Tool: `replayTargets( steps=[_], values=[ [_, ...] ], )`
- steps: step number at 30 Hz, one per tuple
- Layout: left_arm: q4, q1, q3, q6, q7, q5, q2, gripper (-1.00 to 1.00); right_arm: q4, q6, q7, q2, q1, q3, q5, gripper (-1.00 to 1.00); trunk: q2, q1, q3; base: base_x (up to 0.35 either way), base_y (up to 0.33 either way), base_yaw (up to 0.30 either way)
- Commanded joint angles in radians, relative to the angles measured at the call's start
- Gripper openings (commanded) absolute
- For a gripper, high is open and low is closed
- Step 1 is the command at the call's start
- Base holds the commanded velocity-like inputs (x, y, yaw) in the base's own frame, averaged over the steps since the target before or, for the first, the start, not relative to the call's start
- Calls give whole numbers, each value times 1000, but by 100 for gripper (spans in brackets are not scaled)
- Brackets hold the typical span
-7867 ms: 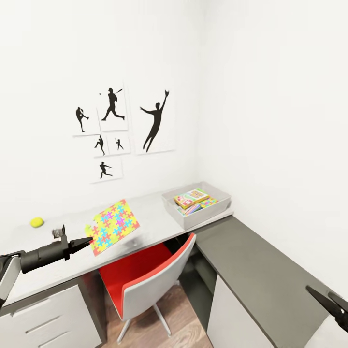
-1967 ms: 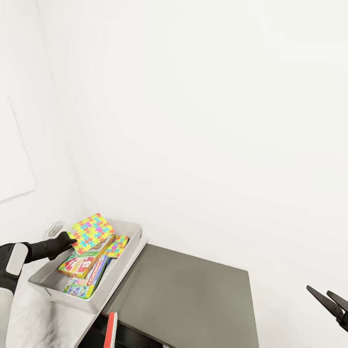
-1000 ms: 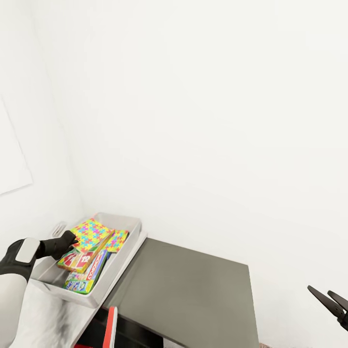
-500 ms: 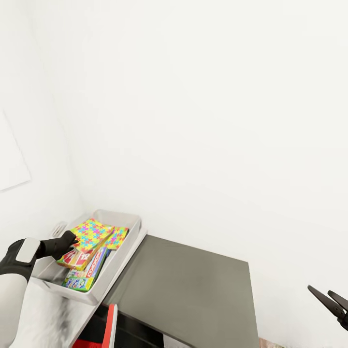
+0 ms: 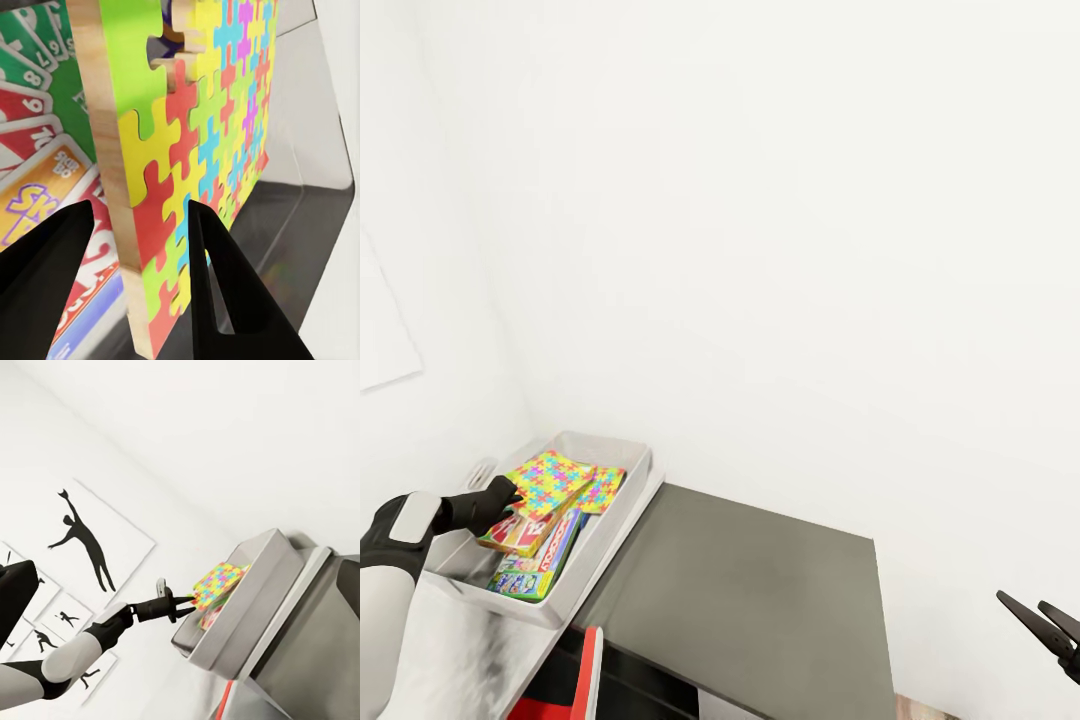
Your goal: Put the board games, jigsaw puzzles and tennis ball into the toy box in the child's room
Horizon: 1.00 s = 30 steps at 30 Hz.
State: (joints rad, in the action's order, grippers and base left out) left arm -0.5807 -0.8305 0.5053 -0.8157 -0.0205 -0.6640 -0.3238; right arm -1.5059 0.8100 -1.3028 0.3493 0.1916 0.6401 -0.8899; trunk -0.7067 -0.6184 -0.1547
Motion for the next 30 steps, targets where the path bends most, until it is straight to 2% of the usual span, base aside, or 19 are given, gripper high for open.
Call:
replayTargets(
  steps=[1,2,3,18,20,23,26,29,30],
  values=[
    [-1,-1,4,-6,-2,-4,0,-100,0,8,1,0,0,0,-6,100,-1,0,-1,0,0,0],
    [-1,-1,4,-6,-2,-4,0,-100,0,7,2,0,0,0,-6,100,-1,0,-1,0,0,0],
    [-1,-1,4,-6,-2,-4,0,100,0,7,1,0,0,0,-6,100,-1,0,-1,0,0,0],
    [-8,-1,9,-18,6,-6,-6,100,0,7,0,0,0,3,-6,100,-1,0,-1,0,0,0],
    [-8,-1,23,-29,7,-6,-10,100,0,8,0,0,0,3,-6,100,-1,0,-1,0,0,0],
    [-12,-1,64,-81,15,-7,-15,100,0,8,0,0,0,3,-6,100,-1,0,-1,0,0,0],
    [-67,2,110,-175,68,-9,-22,100,0,8,0,0,0,4,-6,100,-1,0,-1,0,0,-4],
    [-138,9,127,-212,146,-10,-29,100,0,8,-1,0,0,4,-7,100,-1,0,2,0,0,-34],
    [-172,16,131,-221,191,-11,-34,100,0,8,-2,0,0,4,-7,100,-1,0,4,0,0,-50]
  ],
)
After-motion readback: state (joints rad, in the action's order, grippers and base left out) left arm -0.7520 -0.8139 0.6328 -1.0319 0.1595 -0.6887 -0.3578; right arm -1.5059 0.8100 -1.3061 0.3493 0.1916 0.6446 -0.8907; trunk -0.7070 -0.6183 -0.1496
